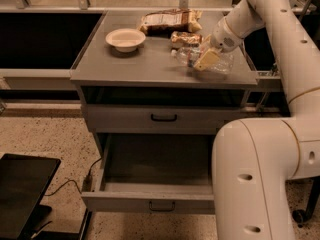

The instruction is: Place water bottle into middle drawer

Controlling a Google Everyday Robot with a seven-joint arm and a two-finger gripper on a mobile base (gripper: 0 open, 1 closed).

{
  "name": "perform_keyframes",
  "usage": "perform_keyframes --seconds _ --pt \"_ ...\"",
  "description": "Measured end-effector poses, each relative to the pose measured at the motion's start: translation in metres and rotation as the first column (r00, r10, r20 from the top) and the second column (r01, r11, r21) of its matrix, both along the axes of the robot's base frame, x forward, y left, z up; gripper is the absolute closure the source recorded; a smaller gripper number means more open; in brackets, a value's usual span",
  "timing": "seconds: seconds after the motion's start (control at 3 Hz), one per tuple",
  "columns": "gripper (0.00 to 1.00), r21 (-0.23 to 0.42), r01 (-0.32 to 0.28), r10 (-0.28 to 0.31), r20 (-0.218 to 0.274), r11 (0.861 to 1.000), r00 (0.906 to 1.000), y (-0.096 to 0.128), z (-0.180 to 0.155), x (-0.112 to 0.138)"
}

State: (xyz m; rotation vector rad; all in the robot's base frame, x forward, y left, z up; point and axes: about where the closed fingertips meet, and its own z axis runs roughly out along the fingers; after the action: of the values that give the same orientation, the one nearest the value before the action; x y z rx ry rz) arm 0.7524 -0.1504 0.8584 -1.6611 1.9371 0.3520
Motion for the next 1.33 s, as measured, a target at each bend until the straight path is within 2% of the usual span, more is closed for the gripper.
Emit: perform_keyframes --seconds 0.33,0.67,1.0,1.33 --pt "1.00 0.045 -0.037 0.034 0.079 0.998 0.9963 -0.006 0.040 -0.024" --pt "1.00 0.109 -0.036 0.009 0.236 0.993 0.9718 -0.021 0.107 -0.064" --pt "1.00 0.133 -0.052 0.007 0.322 0.990 0.9467 -0.022 0.158 -0.158" --pt "1.00 0.134 -0.053 0.007 0.320 0.990 0.9475 -0.021 0.156 -0.157"
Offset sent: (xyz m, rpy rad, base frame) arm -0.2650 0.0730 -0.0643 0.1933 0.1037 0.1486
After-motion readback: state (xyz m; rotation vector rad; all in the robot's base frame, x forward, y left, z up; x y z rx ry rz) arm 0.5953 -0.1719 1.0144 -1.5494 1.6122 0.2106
